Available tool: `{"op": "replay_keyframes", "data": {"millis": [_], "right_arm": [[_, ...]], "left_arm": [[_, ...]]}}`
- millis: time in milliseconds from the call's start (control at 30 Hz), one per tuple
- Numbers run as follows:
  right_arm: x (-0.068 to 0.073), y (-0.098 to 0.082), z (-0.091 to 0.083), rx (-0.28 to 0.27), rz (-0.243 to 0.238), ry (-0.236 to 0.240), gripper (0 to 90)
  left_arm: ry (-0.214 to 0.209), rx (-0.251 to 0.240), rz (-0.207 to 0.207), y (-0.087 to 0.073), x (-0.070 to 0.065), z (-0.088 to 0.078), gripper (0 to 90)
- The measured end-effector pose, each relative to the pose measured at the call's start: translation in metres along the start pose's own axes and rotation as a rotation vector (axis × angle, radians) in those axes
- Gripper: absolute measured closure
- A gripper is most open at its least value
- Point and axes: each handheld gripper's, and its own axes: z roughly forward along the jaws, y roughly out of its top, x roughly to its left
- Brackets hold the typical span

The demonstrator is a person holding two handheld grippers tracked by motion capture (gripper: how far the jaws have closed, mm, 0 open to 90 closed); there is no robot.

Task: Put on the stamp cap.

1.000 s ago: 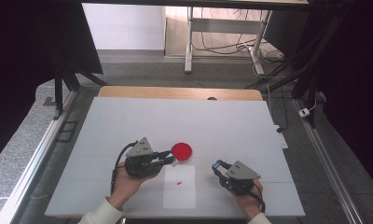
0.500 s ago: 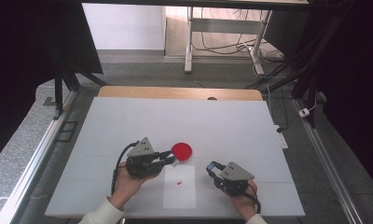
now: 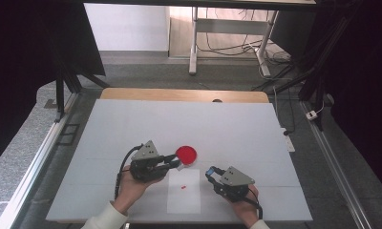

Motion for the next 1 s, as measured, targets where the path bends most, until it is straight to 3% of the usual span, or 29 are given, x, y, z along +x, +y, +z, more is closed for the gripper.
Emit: {"op": "replay_keyframes", "data": {"millis": [1000], "right_arm": [[0.02,0.008,0.016,-0.011,0.006,0.012,64.8]], "left_arm": [[-0.016,-0.012,-0.008,0.006,-0.006,0.009,75.5]]}}
